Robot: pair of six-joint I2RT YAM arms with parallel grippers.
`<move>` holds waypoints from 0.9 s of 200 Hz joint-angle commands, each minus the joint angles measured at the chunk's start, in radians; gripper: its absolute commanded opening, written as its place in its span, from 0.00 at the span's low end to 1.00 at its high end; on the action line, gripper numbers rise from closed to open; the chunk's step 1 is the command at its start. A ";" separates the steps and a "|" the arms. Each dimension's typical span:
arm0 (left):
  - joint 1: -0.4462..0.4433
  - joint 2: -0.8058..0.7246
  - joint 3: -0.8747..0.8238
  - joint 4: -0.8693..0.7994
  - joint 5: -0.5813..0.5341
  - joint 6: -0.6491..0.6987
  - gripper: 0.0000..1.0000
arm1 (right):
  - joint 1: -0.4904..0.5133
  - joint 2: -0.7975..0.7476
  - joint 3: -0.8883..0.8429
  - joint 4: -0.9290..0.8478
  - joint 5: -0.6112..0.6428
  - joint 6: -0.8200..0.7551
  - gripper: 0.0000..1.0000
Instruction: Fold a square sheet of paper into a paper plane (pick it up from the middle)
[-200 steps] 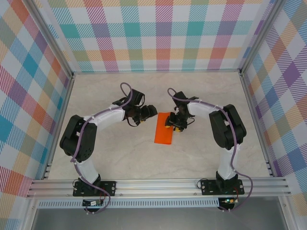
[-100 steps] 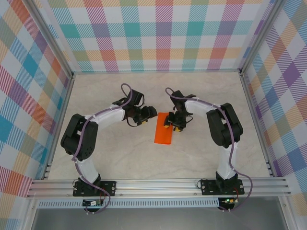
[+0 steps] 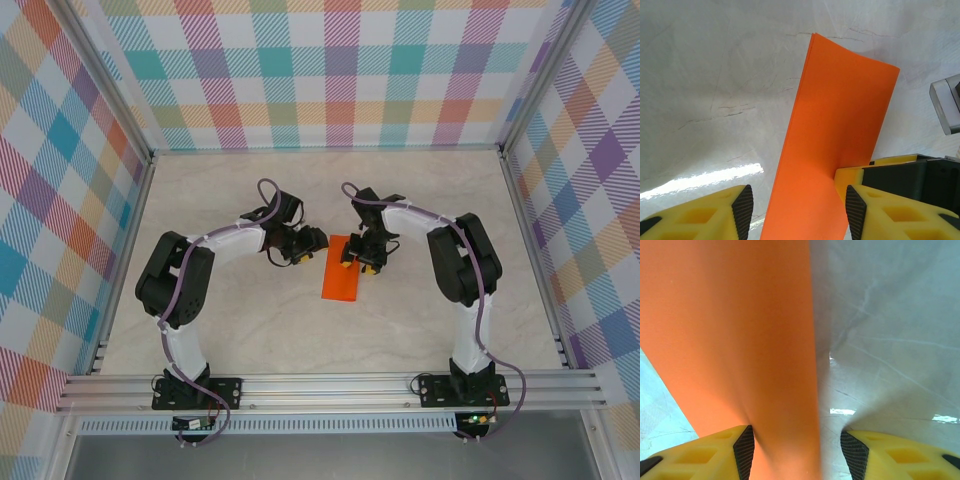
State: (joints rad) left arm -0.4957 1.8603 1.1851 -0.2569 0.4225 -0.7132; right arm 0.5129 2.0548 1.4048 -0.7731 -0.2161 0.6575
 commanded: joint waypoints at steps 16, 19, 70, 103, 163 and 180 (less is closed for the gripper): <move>0.001 0.022 0.004 -0.001 0.016 0.006 0.49 | 0.027 0.156 -0.068 0.067 0.077 -0.044 0.55; 0.000 0.023 0.004 0.000 0.018 0.006 0.49 | 0.027 0.156 -0.067 0.067 0.077 -0.044 0.55; -0.003 0.054 0.010 0.020 0.076 0.003 0.37 | 0.027 0.171 -0.056 0.059 0.069 -0.034 0.55; -0.011 0.076 0.017 0.038 0.121 0.002 0.27 | 0.027 0.179 -0.052 0.058 0.066 -0.026 0.55; -0.032 0.125 0.034 0.060 0.183 0.002 0.09 | 0.029 0.184 -0.053 0.059 0.069 -0.025 0.55; -0.037 0.139 0.041 0.061 0.191 0.007 0.08 | 0.028 0.185 -0.055 0.057 0.070 -0.020 0.55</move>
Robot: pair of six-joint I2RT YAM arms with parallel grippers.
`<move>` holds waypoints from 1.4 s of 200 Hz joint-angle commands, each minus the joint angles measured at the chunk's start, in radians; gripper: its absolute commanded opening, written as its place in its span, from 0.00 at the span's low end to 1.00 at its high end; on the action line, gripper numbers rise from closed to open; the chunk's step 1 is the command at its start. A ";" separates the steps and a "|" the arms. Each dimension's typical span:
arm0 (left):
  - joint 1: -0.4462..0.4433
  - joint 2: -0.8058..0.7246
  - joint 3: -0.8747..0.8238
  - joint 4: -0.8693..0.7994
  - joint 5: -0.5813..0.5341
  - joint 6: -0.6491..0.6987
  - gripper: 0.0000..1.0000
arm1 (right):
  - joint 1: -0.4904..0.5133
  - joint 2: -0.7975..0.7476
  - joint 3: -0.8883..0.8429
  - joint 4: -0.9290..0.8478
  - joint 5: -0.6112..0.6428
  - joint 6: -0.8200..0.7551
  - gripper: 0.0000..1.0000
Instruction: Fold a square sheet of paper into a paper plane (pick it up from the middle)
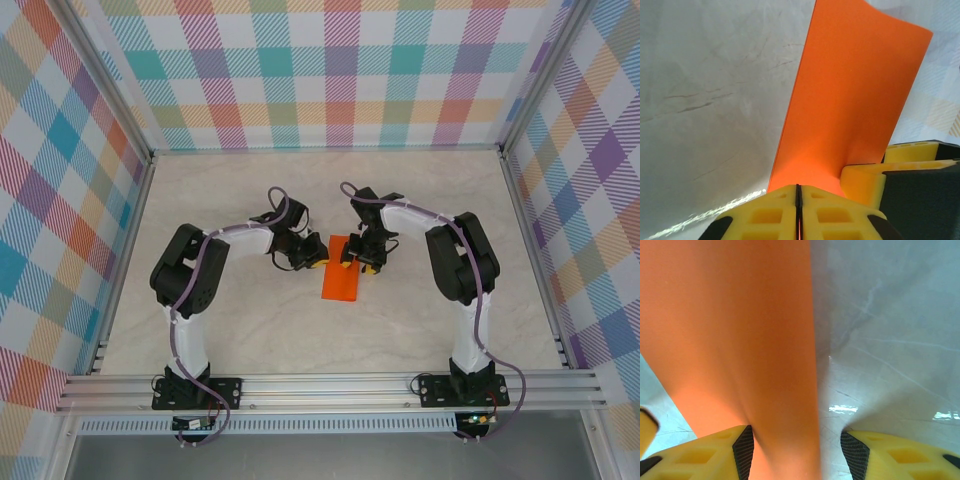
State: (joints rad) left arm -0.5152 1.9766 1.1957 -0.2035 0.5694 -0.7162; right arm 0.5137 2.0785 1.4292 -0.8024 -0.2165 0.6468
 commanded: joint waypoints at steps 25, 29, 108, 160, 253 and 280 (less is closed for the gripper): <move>-0.023 0.034 0.036 0.013 0.053 0.011 0.06 | 0.028 0.165 -0.075 0.086 0.068 -0.003 0.55; -0.025 0.036 0.035 0.013 0.055 0.011 0.06 | 0.028 0.166 -0.075 0.086 0.068 -0.003 0.56; -0.041 0.078 0.048 -0.032 0.021 0.049 0.03 | 0.034 0.174 -0.074 0.090 0.065 0.006 0.55; -0.041 0.101 0.060 -0.174 -0.061 0.107 0.02 | 0.037 0.133 -0.085 0.108 0.034 0.008 0.55; -0.042 0.157 0.043 -0.242 -0.115 0.144 0.00 | 0.022 -0.335 -0.202 0.212 0.136 0.045 0.54; -0.042 0.166 0.047 -0.251 -0.123 0.144 0.00 | 0.022 -0.352 -0.230 0.340 -0.019 0.046 0.33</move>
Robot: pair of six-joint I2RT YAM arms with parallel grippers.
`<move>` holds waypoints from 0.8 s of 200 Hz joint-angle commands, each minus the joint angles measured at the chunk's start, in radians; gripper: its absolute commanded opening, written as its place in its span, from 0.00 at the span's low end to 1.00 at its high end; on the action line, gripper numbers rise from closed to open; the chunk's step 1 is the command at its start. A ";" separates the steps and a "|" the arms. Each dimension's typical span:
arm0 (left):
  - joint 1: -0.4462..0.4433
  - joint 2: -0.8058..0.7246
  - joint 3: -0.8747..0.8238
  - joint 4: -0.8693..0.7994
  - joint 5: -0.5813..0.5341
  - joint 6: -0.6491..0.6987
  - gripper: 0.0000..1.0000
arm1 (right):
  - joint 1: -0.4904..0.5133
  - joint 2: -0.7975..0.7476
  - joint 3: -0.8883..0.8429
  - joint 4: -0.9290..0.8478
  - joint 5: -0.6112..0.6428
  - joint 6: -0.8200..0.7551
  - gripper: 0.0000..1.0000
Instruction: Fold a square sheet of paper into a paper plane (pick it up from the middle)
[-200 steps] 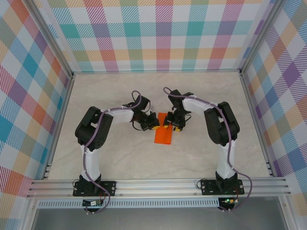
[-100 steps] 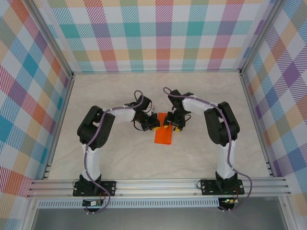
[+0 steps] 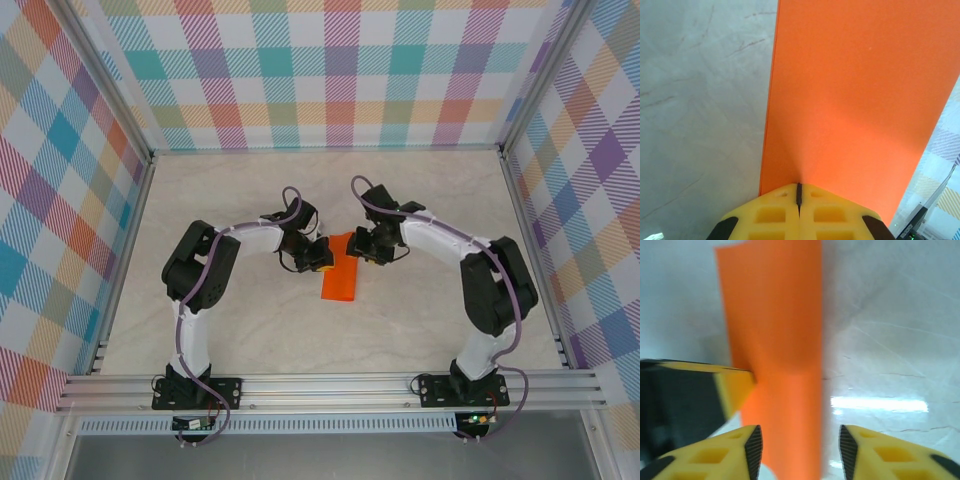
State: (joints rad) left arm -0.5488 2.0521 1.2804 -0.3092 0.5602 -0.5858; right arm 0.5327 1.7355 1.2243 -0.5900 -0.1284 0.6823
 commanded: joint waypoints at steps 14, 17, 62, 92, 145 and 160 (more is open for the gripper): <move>-0.008 0.095 -0.035 -0.149 -0.117 0.014 0.00 | 0.003 0.020 -0.018 0.174 -0.175 0.011 0.19; -0.008 0.095 -0.036 -0.149 -0.117 0.015 0.00 | 0.003 0.026 -0.014 0.179 -0.185 0.012 0.15; -0.009 0.110 -0.032 -0.170 -0.129 0.009 0.00 | 0.002 0.158 0.035 0.202 -0.263 0.012 0.00; -0.010 0.113 -0.036 -0.177 -0.139 0.003 0.00 | 0.003 0.198 0.035 0.200 -0.266 -0.001 0.00; -0.010 0.117 -0.056 -0.199 -0.183 -0.032 0.00 | 0.003 0.226 0.000 0.178 -0.235 -0.042 0.00; -0.010 0.116 -0.067 -0.208 -0.199 -0.043 0.00 | 0.001 0.222 -0.018 0.189 -0.242 -0.054 0.00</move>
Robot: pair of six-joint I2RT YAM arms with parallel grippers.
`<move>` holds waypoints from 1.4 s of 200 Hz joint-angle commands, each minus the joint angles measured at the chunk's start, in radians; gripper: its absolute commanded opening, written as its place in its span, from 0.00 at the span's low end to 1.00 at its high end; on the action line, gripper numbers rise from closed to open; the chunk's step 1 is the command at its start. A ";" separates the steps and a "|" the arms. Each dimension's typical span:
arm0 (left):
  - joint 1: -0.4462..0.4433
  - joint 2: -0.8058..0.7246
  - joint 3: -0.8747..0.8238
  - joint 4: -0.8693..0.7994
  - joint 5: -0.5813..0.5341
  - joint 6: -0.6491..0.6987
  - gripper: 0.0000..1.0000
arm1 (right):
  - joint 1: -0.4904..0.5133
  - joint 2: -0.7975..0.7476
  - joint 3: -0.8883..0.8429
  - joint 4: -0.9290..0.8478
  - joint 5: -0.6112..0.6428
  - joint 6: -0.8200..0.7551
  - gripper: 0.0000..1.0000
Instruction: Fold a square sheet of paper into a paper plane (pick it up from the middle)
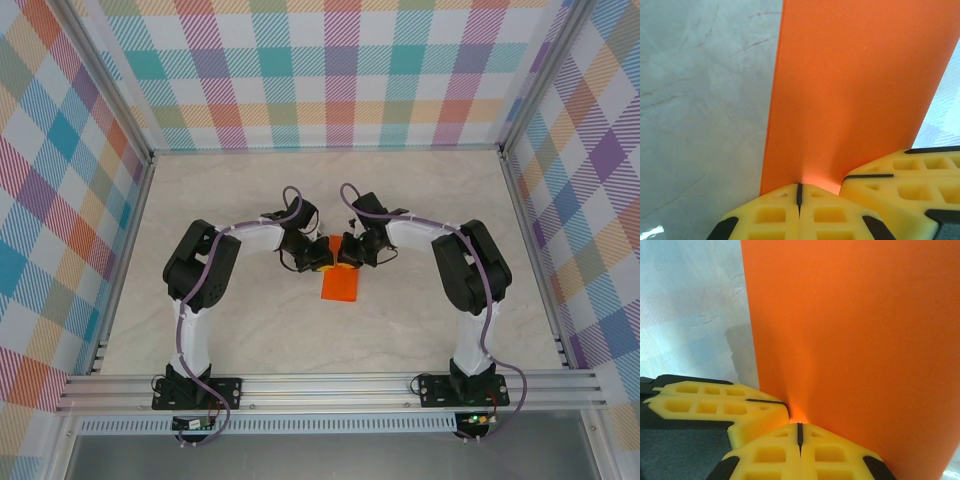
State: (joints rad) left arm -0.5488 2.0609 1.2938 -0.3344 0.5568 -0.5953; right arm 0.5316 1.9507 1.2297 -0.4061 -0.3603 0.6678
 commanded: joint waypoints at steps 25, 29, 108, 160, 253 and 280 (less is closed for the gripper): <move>-0.010 0.117 -0.088 -0.199 -0.210 -0.038 0.00 | 0.000 0.004 -0.043 0.012 -0.014 -0.058 0.00; -0.010 0.119 -0.089 -0.201 -0.211 -0.041 0.00 | -0.002 0.003 -0.046 0.013 -0.013 -0.061 0.00; -0.010 0.139 -0.141 -0.214 -0.248 -0.054 0.00 | -0.093 -0.069 -0.204 0.102 -0.049 -0.125 0.00; -0.010 0.140 -0.154 -0.204 -0.249 -0.054 0.00 | -0.163 -0.185 -0.248 0.105 -0.061 -0.116 0.00; -0.010 0.139 -0.146 -0.209 -0.241 -0.054 0.00 | -0.095 -0.025 -0.096 0.207 -0.217 -0.080 0.00; -0.010 0.140 -0.151 -0.213 -0.243 -0.053 0.00 | -0.109 0.012 -0.102 0.213 -0.192 -0.086 0.00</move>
State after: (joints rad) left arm -0.5488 2.0598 1.2503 -0.2878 0.5529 -0.6353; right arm 0.4381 1.9347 1.1156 -0.2138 -0.5362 0.5873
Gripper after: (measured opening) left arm 0.041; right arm 0.044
